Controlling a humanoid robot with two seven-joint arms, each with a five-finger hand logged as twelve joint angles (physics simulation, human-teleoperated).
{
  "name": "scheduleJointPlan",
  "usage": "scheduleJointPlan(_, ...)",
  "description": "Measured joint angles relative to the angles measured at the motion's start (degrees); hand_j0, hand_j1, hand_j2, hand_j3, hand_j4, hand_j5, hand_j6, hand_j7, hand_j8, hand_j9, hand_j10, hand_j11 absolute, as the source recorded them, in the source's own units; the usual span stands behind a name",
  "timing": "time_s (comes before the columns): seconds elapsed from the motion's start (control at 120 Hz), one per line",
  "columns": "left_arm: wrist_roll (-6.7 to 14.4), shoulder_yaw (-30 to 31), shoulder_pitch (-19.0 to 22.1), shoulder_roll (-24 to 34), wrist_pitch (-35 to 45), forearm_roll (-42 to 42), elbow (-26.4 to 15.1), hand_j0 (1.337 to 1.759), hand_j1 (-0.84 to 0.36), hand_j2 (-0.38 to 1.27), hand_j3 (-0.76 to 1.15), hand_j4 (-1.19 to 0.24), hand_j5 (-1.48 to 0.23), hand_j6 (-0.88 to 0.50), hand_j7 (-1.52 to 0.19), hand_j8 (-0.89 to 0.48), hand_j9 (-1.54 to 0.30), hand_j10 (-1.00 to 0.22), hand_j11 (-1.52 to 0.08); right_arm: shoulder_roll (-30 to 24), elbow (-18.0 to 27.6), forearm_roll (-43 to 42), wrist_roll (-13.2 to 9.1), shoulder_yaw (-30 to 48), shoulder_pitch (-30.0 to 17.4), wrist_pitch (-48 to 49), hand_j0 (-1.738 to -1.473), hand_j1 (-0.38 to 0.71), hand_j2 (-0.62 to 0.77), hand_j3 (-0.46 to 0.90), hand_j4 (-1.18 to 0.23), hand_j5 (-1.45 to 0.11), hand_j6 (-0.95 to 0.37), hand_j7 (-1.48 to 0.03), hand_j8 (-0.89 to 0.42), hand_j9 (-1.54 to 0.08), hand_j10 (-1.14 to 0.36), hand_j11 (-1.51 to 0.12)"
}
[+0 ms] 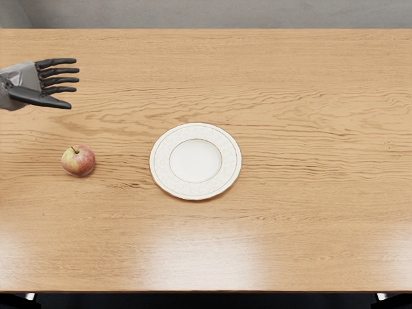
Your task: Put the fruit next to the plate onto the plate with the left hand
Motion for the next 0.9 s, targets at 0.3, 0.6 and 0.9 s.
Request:
scheduleJointPlan(0.3, 0.0, 0.12, 0.62, 4.24, 0.0, 0.26, -1.47, 1.658, 0.06, 0.05, 0.0, -0.25, -0.32, -0.25, -0.32, -0.25, -0.32, -0.24, -0.32, 0.0, -0.01, 0.0, -0.03, 0.08, -0.2, 0.0, -1.658, -0.31, -0.01, 0.0, -0.04, -0.05, -0.04, -0.05, -0.04, -0.05, -0.04, -0.05)
scheduleJointPlan(0.6, 0.0, -0.11, 3.61, 32.35, 0.0, 0.33, -24.29, 1.658, 0.06, 0.05, 0.0, -0.25, -0.32, -0.25, -0.32, -0.25, -0.32, -0.25, -0.32, 0.0, 0.0, 0.0, -0.03, 0.08, -0.24, -0.02, -1.658, -0.31, -0.01, 0.0, -0.04, -0.05, -0.04, -0.05, -0.04, -0.05, -0.04, -0.05)
scheduleJointPlan(0.9, 3.5, -1.01, 0.08, 39.46, -0.01, 11.36, -41.27, 1.658, 0.06, 0.05, 0.0, -0.25, -0.32, -0.25, -0.32, -0.25, -0.32, -0.25, -0.32, 0.0, -0.01, 0.0, -0.03, 0.08, -0.24, 0.0, -1.658, -0.31, -0.01, 0.0, -0.04, -0.05, -0.04, -0.05, -0.04, -0.05, -0.04, -0.05)
